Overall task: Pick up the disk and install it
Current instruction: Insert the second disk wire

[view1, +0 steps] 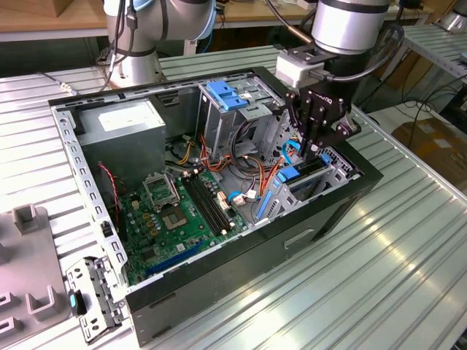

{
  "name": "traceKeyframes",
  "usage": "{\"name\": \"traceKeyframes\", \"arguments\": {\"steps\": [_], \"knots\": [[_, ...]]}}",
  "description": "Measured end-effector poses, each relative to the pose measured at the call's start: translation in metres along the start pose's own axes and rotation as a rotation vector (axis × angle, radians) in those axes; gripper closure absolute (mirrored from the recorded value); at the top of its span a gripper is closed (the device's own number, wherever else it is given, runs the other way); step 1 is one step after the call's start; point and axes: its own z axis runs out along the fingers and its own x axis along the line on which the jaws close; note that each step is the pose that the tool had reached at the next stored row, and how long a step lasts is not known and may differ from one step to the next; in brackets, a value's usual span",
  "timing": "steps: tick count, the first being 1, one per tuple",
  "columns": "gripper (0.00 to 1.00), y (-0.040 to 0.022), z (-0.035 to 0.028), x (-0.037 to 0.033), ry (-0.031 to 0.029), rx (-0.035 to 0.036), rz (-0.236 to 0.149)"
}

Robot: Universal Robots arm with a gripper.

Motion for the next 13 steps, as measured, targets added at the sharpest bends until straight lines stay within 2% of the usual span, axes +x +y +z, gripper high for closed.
{"name": "traceKeyframes", "arguments": {"steps": [1,2,3,5,6,8,9,11,12,13], "knots": [[0.84,0.0006,0.0004,0.0004,-0.0017,0.0024,-0.001],[0.84,0.0017,0.0012,0.0017,-0.0059,0.0082,-0.002],[0.84,0.0022,0.0019,0.0037,-0.0133,0.0149,-0.001],[0.84,0.0027,0.0025,0.0066,-0.0239,0.0211,0.001],[0.84,0.0037,0.0031,0.0092,-0.0356,0.0271,0.003],[0.84,0.0048,0.0039,0.0109,-0.0477,0.0329,0.005],[0.84,0.0054,0.0040,0.0113,-0.0586,0.0361,0.006],[0.84,0.0059,0.0043,0.0118,-0.0738,0.0399,0.008],[0.84,0.0060,0.0045,0.0121,-0.0800,0.0415,0.009],[0.84,0.0061,0.0050,0.0125,-0.0822,0.0420,0.009]]}}
